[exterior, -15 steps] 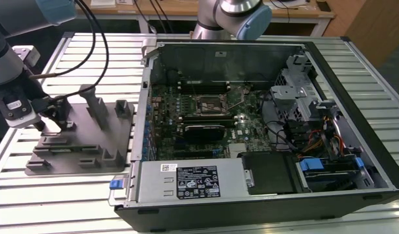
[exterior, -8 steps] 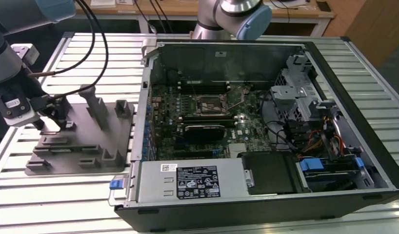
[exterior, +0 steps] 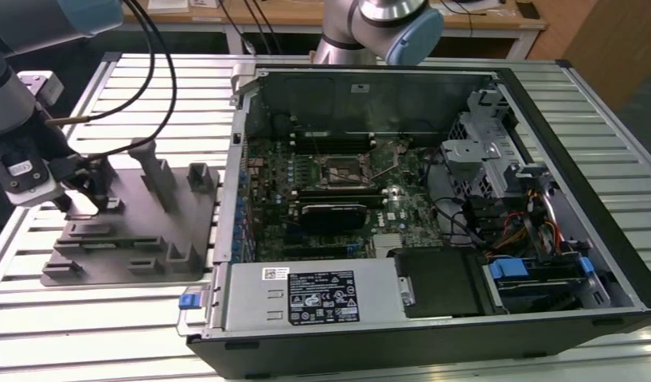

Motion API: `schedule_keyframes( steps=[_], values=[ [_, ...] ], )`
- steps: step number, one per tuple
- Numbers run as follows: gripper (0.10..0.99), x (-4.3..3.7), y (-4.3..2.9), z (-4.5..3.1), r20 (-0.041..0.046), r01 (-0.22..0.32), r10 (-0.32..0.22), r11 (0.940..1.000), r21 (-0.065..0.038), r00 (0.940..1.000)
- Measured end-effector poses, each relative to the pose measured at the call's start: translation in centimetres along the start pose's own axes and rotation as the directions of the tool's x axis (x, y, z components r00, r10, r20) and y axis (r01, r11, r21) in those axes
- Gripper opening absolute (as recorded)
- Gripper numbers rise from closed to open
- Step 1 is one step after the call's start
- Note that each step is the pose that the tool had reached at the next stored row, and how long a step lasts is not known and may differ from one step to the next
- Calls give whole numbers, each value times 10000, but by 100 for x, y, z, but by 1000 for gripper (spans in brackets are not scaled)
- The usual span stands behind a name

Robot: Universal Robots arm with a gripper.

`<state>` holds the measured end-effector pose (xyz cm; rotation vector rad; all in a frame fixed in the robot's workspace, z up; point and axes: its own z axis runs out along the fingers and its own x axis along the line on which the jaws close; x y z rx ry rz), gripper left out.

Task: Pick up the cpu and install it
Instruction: 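Pick up the cpu and move it towards the insertion slot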

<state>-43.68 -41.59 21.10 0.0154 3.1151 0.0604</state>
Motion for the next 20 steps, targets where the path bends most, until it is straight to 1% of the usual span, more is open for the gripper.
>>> schedule_keyframes(
  steps=[6,20],
  values=[
    [541,-2,3,-71,5,0,0,10000,-3,10000],
    [541,-8,12,-296,6,0,0,10000,-3,10000]
  ],
)
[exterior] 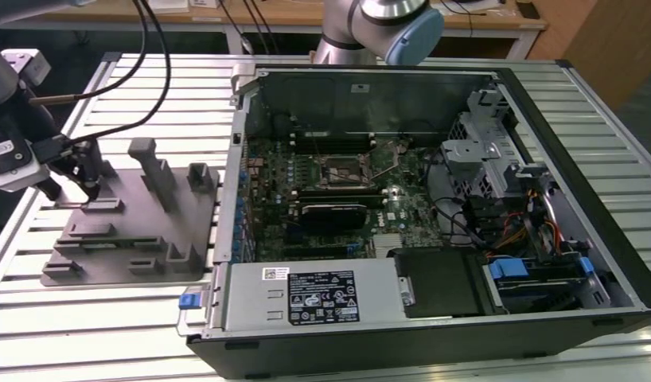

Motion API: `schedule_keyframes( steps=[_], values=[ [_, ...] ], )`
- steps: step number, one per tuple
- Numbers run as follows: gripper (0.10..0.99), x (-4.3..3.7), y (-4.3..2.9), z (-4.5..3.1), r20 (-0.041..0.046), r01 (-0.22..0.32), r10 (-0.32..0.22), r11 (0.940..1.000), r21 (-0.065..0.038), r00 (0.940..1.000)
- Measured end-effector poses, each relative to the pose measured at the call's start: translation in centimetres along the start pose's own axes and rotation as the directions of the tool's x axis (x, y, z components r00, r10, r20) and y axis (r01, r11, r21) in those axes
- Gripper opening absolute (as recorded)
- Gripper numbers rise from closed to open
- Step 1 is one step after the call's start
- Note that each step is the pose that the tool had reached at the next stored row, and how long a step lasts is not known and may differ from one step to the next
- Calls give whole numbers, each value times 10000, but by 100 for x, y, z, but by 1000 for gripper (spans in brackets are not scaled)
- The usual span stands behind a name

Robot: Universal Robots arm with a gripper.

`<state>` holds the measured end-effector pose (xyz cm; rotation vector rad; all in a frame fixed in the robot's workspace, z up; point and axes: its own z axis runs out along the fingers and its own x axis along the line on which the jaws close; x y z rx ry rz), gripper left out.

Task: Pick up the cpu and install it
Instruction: 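Pick up the cpu and move it towards the insertion slot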

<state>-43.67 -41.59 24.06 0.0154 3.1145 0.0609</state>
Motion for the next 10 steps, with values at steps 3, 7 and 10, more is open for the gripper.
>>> schedule_keyframes(
  steps=[3,7,10],
  values=[
    [541,-1,2,-54,-1,0,0,10000,0,10000],
    [541,-3,5,-127,-1,0,0,10000,0,10000],
    [541,-5,7,-177,-1,0,0,10000,0,10000]
  ],
)
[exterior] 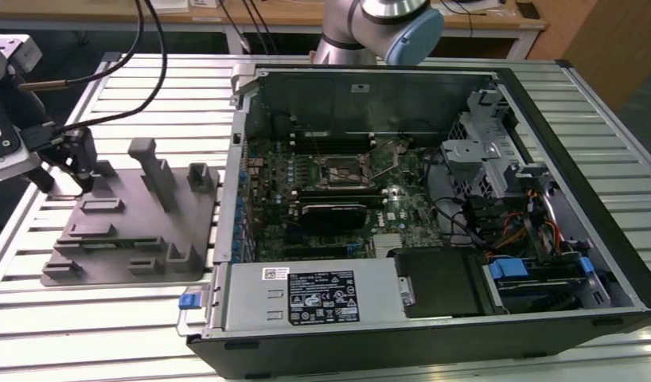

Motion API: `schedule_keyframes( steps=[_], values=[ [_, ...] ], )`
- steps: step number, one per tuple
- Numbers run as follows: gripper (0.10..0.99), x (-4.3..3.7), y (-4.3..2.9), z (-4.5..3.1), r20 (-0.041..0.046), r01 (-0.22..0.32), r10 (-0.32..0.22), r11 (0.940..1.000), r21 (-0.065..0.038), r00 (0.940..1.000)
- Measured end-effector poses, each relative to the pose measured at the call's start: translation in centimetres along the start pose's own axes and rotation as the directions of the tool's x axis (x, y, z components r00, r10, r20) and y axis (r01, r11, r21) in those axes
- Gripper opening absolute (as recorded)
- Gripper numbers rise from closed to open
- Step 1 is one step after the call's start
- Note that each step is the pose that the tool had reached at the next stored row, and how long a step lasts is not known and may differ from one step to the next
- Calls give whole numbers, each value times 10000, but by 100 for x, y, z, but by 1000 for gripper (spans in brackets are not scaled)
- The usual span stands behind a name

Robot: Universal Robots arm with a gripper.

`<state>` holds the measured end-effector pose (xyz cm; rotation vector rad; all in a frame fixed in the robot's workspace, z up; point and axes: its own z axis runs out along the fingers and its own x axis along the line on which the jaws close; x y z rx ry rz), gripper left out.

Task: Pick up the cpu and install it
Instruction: 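Pick up the cpu and move it towards the insertion slot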

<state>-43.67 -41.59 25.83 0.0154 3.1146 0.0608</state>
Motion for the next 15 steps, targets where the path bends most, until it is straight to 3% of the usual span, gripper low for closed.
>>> schedule_keyframes(
  steps=[15],
  values=[
    [541,-7,11,-273,0,0,0,10000,0,10000]
  ],
)
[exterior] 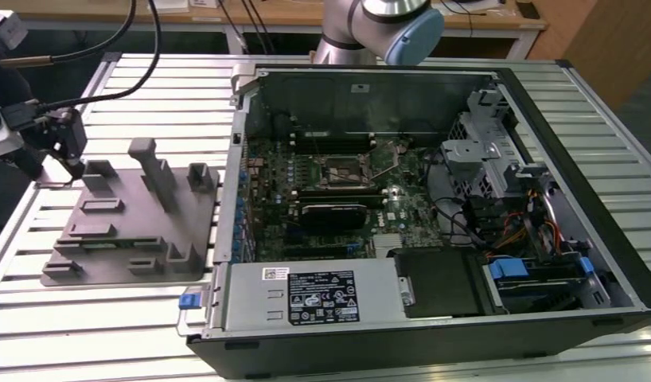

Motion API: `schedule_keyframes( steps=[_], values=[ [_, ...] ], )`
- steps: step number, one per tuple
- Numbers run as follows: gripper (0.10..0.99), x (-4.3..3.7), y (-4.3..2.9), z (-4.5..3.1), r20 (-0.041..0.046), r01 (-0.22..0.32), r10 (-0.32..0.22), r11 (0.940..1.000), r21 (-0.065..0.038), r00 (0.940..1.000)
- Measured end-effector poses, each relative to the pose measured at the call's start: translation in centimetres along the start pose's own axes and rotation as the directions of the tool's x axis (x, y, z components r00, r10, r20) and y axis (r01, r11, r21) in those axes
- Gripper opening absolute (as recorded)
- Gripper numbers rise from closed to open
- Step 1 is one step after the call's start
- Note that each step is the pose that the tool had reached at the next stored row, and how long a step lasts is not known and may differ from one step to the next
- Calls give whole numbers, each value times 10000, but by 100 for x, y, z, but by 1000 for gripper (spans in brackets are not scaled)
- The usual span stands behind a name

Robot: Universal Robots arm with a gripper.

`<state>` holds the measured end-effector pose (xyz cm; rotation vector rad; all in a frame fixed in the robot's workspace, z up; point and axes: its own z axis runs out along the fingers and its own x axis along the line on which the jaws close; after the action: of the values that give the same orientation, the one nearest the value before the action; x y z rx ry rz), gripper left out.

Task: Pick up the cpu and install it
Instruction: 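Pick up the cpu and move it towards the insertion slot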

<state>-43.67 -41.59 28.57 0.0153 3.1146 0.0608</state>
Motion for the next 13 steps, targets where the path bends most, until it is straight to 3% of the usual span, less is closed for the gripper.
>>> schedule_keyframes(
  steps=[13],
  values=[
    [541,-7,10,-256,0,0,0,10000,0,10000]
  ],
)
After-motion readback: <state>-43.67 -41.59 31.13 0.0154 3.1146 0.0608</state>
